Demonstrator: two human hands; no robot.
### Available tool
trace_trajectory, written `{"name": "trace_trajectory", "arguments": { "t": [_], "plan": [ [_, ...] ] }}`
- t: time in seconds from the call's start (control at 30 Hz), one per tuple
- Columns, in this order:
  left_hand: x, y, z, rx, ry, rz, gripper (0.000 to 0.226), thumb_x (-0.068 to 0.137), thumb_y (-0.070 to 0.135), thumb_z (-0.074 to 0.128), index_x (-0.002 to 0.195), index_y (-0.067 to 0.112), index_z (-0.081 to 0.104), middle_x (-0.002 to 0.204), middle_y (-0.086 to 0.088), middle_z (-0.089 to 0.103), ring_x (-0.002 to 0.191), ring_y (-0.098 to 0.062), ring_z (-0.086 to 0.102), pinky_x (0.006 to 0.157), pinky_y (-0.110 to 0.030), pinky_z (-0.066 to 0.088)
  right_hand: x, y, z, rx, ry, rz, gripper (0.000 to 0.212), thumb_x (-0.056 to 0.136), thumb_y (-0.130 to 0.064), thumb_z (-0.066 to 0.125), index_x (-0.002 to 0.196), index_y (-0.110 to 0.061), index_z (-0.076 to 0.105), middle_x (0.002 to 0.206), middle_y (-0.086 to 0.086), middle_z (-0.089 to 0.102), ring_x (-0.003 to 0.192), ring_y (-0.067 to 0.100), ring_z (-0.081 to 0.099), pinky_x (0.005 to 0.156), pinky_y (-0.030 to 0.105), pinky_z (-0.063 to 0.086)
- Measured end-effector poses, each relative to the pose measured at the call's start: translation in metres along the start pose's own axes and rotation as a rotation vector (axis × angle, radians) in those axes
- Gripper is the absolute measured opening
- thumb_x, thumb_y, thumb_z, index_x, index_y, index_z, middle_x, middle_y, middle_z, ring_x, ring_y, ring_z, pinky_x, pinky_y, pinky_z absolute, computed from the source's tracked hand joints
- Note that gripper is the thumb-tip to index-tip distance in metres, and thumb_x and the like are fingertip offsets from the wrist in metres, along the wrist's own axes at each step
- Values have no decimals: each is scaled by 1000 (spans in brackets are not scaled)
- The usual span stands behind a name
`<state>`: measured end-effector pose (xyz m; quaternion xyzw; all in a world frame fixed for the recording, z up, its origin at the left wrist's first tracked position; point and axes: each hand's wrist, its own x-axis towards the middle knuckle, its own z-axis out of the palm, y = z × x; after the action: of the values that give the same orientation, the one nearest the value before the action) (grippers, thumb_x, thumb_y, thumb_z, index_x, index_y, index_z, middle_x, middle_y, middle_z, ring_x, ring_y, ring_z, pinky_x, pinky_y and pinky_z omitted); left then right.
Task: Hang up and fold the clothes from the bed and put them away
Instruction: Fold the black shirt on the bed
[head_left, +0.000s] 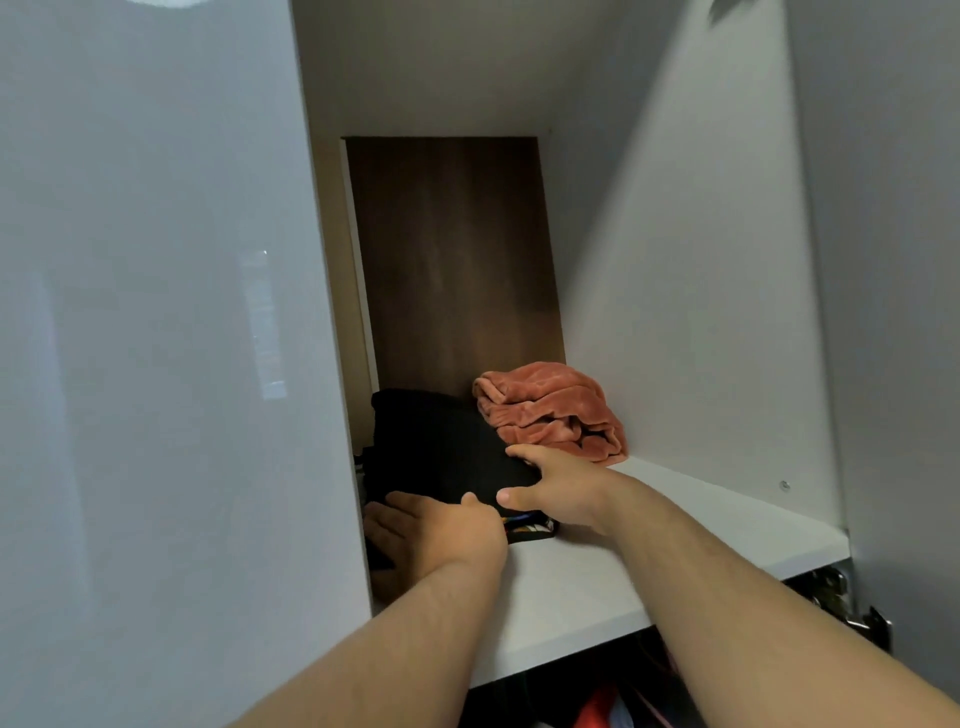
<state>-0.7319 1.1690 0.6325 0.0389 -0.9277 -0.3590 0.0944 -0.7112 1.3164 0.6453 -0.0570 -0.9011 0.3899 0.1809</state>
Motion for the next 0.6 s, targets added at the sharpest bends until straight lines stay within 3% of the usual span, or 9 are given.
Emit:
{"name": "trace_trajectory", "arguments": {
  "t": [0.07, 0.17, 0.4, 0.6],
  "plan": [
    [12, 4, 7, 9, 17, -34, 88, 96, 55, 38, 156, 7, -6, 165, -13, -10, 152, -28, -9, 117, -56, 13, 10, 2, 6, 27, 17, 16, 78, 80, -45, 74, 150, -37, 38, 151, -5, 43, 125, 13, 49, 107, 32, 43],
    [30, 8, 15, -6, 30, -36, 84, 97, 55, 33, 156, 8, -5, 165, -11, -9, 152, -27, -7, 118, -55, 15, 24, 6, 19, 100, 70, 23, 72, 85, -36, 74, 149, -30, 42, 149, -2, 47, 130, 17, 50, 112, 38, 43],
    [54, 27, 33, -55, 33, -29, 80, 98, 53, 33, 157, 12, -4, 166, -7, -8, 152, -22, -7, 119, -52, 11, 54, 20, 27, 121, 199, 25, 69, 88, -29, 75, 149, -19, 45, 147, 1, 51, 133, 17, 49, 113, 32, 39],
    [67, 37, 41, -35, 39, -55, 76, 100, 49, 27, 157, 10, -4, 166, -7, -8, 152, -22, -9, 119, -52, 9, 82, 27, 36, 101, 194, 32, 66, 90, -27, 74, 149, -14, 46, 148, 5, 52, 134, 19, 49, 114, 32, 38]
  ]
}}
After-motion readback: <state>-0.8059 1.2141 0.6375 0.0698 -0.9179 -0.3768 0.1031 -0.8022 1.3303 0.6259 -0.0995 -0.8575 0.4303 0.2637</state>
